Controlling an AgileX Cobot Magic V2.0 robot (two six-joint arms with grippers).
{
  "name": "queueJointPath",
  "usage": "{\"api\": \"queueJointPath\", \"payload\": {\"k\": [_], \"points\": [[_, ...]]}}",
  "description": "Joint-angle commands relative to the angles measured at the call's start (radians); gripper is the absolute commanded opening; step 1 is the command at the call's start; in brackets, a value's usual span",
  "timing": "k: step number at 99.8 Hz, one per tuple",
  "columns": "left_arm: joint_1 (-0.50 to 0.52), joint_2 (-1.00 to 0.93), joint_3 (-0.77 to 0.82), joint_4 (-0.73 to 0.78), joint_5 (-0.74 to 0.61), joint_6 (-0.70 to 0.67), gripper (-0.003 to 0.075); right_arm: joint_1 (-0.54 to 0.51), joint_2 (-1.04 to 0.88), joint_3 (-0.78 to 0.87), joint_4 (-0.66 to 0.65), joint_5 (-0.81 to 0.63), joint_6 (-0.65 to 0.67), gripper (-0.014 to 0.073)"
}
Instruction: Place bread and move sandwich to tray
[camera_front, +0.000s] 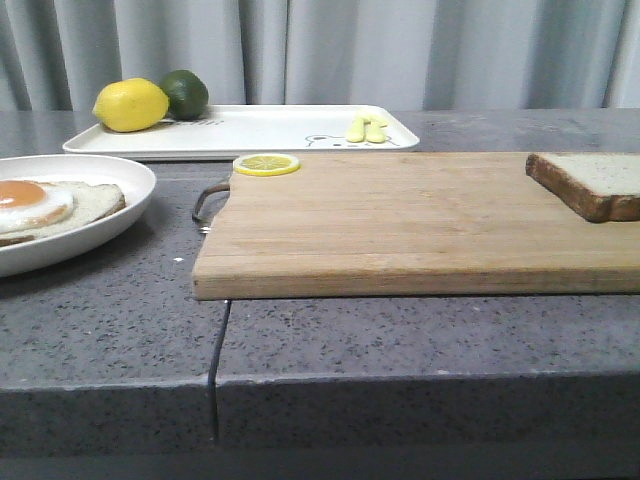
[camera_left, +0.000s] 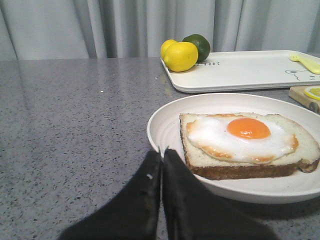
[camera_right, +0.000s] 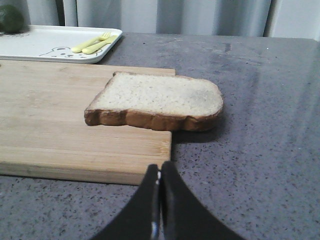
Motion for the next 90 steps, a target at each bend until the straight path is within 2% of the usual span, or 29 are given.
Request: {"api": "queueJointPath", "payload": {"k": [1,21,32,52,71,90], "points": [[-0.003,-0.032,0.014,-0.002,-0.077,-0.006,-0.0019,-0.005,-0.021,0.0,-0.01,-0.082,0.003,-0.006],[-0.003,-0.032,0.014,-0.011,-0.114,-0.006,-0.0019,-0.005,-0.021,0.0,-0.01,-0.083,0.003,-0.006],[-0.003,-0.032,0.012,-0.016,-0.146,-0.006,-0.0019,-0.005,-0.021,0.0,-0.01,-0.131,0.003,-0.006],[-0.003,-0.032,-0.023,-0.124,-0.146,-0.006,-0.0019,-0.005,-0.021,-0.02,0.007,-0.227,0.003,-0.006],[-0.003,-0.025,-0.142,-0.147,-0.103,-0.006,-0.0019,-0.005,-0.012,-0.148,0.087,-0.066,0.003,-0.006],[-0.003,0.075,-0.337,-0.207,0.153,-0.006,-0.0019,-0.005,0.064,-0.323,0.087,0.155,0.003,-0.006]]}}
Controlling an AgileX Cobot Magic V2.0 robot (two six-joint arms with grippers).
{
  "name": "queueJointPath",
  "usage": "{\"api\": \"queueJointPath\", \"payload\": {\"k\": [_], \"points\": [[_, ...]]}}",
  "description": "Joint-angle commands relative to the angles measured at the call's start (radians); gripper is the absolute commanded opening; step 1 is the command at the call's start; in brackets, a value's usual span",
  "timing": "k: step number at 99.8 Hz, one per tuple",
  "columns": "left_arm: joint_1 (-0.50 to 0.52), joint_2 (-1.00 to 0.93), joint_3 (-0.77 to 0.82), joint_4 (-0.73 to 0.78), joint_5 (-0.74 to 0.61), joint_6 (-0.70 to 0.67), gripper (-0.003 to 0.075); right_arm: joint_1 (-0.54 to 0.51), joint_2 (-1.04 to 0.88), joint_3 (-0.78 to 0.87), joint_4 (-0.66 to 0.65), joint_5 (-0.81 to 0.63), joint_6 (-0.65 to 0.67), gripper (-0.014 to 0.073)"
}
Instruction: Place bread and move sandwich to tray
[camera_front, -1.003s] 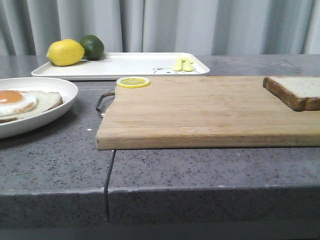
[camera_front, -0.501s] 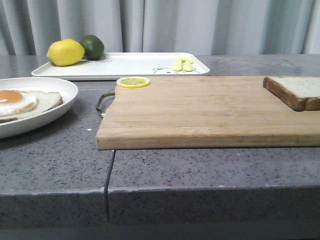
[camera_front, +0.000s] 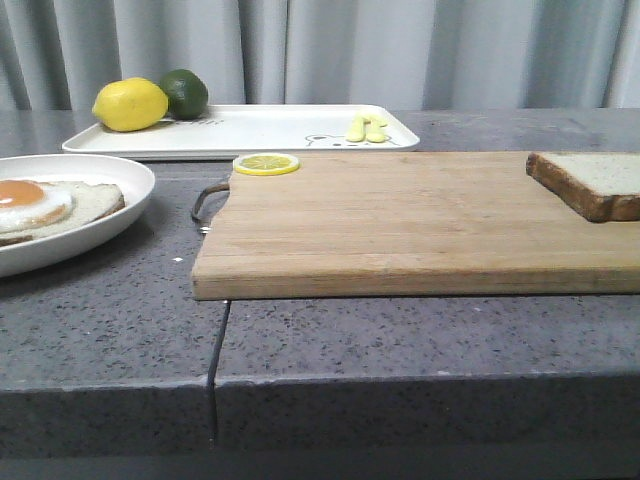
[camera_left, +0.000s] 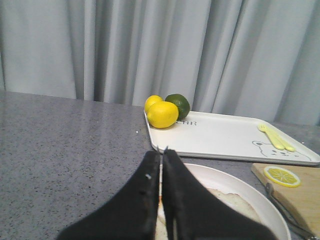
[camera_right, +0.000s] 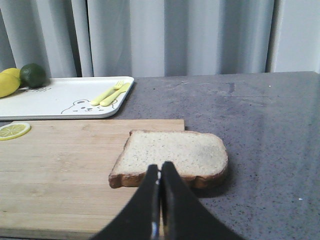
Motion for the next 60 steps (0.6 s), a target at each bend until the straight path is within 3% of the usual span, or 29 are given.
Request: {"api": "queueJointPath", "payload": {"k": [1,33,60], "points": [[-0.003,0.065,-0.115,-0.034,0.072,-0.006,-0.0019,-0.005,0.057,-0.111,0.006,0.033,0.003,-0.006],[-0.003,0.367,-0.469,-0.055,0.504,-0.006,-0.0019,-0.005,0.298,-0.386,0.006,0.258,0.003,-0.006],[-0.003,0.496,-0.589,-0.062,0.555,-0.006,-0.0019,-0.005,0.446,-0.53,0.006,0.369,0.003,-0.006]]}}
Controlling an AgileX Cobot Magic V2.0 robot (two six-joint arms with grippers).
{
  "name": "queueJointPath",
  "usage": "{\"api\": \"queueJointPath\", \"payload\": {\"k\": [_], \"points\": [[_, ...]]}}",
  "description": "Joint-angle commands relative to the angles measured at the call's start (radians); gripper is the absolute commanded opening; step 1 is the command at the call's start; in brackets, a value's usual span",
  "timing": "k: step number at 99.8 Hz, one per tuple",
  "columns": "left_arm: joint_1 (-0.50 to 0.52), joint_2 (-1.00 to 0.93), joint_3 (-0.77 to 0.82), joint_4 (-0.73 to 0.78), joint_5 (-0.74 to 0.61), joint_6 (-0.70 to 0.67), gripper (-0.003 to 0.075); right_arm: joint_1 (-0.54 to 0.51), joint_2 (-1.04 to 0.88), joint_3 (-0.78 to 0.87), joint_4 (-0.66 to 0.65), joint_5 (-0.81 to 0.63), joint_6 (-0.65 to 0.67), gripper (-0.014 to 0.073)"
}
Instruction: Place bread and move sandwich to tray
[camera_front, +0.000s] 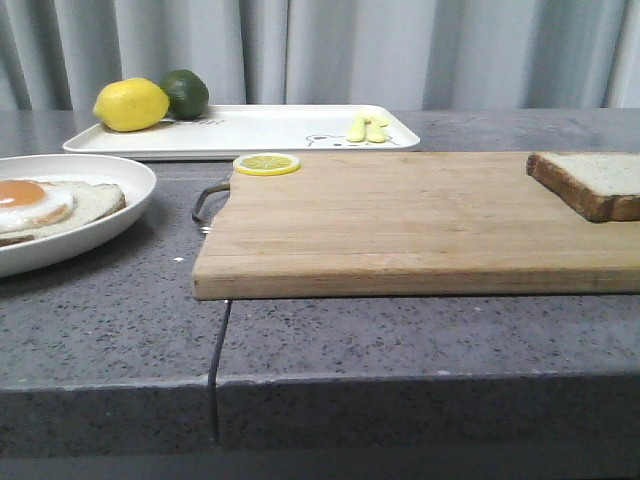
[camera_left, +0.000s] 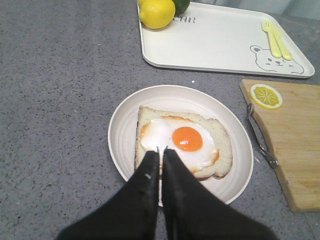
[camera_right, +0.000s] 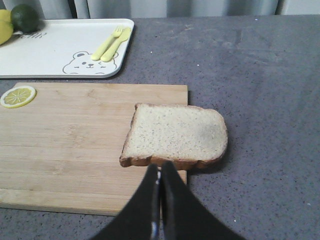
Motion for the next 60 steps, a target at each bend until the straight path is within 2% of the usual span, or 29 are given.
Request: {"api": "queueJointPath", "payload": {"k": [1,60], "points": [[-0.003,0.032,-0.046,-0.015,-0.053,-0.006,-0.0019,-0.005,0.048,-0.06,0.002,-0.036,0.003,-0.006],[-0.003,0.039,-0.046,-0.021,-0.051,-0.006,-0.0013,-0.005,0.062,-0.059,0.003,-0.022,0.003,-0.0043]]}}
